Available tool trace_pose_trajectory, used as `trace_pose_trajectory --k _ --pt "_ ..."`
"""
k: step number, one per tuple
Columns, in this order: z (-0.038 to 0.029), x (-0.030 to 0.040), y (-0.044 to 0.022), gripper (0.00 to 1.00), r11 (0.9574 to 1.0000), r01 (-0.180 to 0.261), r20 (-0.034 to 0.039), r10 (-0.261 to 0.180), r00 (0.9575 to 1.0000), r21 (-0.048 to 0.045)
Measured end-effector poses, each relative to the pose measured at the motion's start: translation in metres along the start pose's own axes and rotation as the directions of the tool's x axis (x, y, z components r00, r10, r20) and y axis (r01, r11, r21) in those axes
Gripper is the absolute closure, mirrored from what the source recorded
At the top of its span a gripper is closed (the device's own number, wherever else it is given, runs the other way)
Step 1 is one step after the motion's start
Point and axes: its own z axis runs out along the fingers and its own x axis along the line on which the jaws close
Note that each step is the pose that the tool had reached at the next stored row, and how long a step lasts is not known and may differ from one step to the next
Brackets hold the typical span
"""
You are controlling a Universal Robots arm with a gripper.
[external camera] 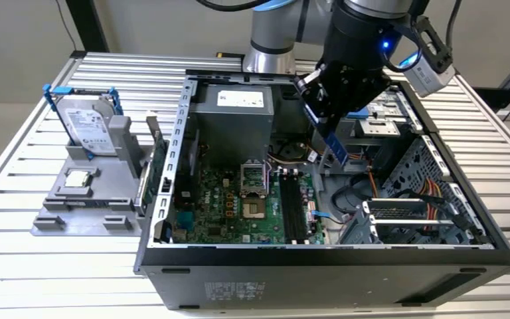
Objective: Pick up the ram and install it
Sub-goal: 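Insert the ram into the slot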
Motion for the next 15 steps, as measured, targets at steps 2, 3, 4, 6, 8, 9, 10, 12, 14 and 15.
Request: trace_pose_trajectory --k 2,3,4,6,8,9,10,12,14,15 --pt "0.0014 -0.0002 -0.0001 1.0 1.0 0.0 0.0 0.0 1.0 0.0" --pt "0.0021 -0.0003 -0.0001 1.0 1.0 0.0 0.0 0.0 1.0 -0.0001" --pt "0.0028 -0.0004 -0.0002 1.0 1.0 0.0 0.0 0.0 1.0 0.0" --pt "0.0042 -0.0006 -0.0003 1.0 1.0 -0.001 0.0 0.001 1.0 -0.0001" --pt "0.0055 -0.0008 -0.0003 1.0 1.0 -0.001 0.0 0.001 1.0 0.0" --pt "0.0061 -0.0009 -0.0004 1.0 1.0 -0.001 0.0 0.001 1.0 0.0" --pt "0.0068 -0.001 -0.0004 1.0 1.0 -0.001 0.0 0.001 1.0 0.0" --pt "0.0082 -0.0012 -0.0005 1.0 1.0 -0.001 0.0 0.001 1.0 -0.0001" --pt "0.0095 -0.0014 -0.0006 1.0 1.0 -0.001 -0.0001 0.001 1.0 -0.0001" --pt "0.0103 -0.0015 -0.0006 1.0 1.0 -0.001 -0.0001 0.001 1.0 -0.0001"
